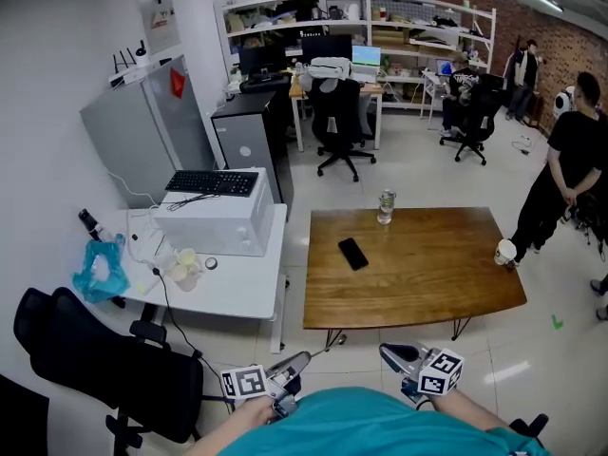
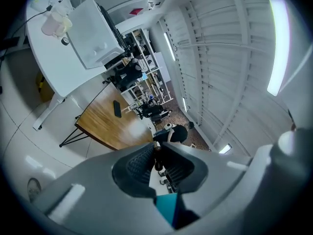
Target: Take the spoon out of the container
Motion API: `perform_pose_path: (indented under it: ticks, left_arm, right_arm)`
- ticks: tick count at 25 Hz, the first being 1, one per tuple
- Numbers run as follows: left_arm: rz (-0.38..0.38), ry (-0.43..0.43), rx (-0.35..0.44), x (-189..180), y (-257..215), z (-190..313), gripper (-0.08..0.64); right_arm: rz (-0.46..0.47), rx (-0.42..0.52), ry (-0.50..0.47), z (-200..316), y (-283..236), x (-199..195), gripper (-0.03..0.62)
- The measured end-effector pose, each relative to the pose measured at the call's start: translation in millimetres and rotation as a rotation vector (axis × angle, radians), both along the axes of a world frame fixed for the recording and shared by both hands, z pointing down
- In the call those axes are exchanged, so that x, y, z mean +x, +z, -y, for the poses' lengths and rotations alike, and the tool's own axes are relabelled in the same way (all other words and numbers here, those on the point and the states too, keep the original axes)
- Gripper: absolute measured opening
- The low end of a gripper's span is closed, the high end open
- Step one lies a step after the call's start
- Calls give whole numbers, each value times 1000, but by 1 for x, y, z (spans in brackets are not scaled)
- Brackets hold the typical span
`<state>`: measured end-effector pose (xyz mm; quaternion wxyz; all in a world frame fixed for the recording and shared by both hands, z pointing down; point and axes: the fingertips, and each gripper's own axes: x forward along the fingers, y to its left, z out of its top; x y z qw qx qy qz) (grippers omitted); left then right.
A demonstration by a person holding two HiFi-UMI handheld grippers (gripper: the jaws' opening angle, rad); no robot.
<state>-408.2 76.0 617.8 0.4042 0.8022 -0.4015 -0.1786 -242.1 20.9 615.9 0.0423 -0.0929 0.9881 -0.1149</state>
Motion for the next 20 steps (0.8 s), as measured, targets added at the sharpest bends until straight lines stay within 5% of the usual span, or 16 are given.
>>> perform_pose_path:
  ticks: [20]
  left_arm:
    - [-29, -28, -4, -3, 11, 16, 48]
  right_arm:
    - [-26, 19, -42, 15, 8, -6, 0]
